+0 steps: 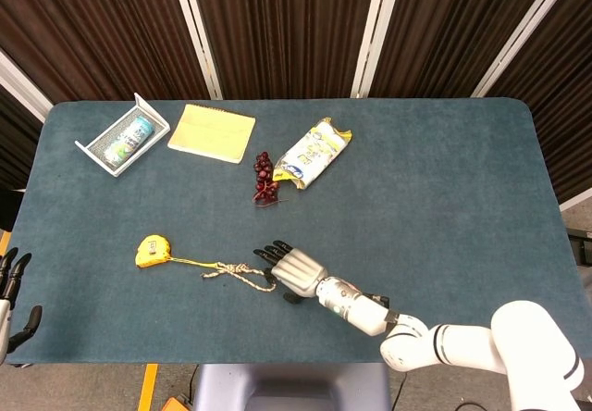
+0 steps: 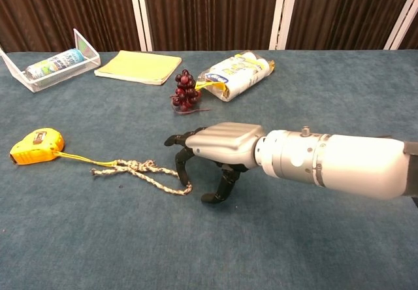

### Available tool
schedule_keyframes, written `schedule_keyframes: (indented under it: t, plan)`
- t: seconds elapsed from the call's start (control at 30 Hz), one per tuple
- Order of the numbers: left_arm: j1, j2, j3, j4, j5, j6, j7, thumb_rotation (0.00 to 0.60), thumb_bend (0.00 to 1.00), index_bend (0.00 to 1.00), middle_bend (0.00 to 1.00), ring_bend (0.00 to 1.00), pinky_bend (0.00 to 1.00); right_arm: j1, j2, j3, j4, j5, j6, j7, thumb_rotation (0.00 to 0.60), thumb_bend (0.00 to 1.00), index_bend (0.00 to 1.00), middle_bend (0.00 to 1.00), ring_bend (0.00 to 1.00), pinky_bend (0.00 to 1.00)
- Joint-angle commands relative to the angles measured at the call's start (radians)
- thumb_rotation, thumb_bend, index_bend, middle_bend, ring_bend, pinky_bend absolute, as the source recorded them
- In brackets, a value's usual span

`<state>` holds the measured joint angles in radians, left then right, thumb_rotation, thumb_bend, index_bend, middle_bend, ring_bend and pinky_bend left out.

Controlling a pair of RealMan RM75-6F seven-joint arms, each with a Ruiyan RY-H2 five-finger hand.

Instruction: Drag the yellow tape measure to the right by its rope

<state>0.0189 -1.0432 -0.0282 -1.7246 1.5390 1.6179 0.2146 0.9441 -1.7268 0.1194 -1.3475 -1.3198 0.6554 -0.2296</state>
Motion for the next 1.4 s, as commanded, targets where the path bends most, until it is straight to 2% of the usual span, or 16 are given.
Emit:
schedule_keyframes:
  t: [0.03,0.5,0.97,1.17,1.4]
  plan:
    - [0.001,0.001,0.0,0.0,0.0,0.0,-0.002,0.6,0.41,0.04,0.0,0.0,0.02,0.006,-0.011,0.0,0.013,0.0,-0.001,0.01,0.6,0.43,0.51,0.06,0.07,0.0]
    - [0.012,0.009,0.0,-0.005,0.0,0.015,-0.006,0.6,0.41,0.04,0.0,0.0,0.02,0.019,-0.035,-0.013,0.047,-0.028,0.011,0.041,0.6,0.43,0.53,0.06,0.08,0.0]
    - [0.016,0.012,0.002,-0.01,0.006,0.017,-0.006,0.6,0.41,0.04,0.0,0.0,0.02,0.019,-0.041,-0.03,0.061,-0.026,0.03,-0.012,0.6,0.46,0.72,0.08,0.09,0.0]
    - [0.016,0.015,0.005,-0.011,0.012,0.016,-0.012,0.6,0.41,0.04,0.0,0.0,0.02,0.014,-0.034,-0.03,0.048,-0.03,0.045,-0.013,0.6,0.48,0.74,0.08,0.09,0.0]
    - [0.017,0.015,0.003,-0.012,0.009,0.017,-0.015,0.6,0.43,0.04,0.0,0.0,0.02,-0.001,0.023,-0.037,0.005,-0.024,0.06,-0.028,0.6,0.51,0.76,0.09,0.1,0.0]
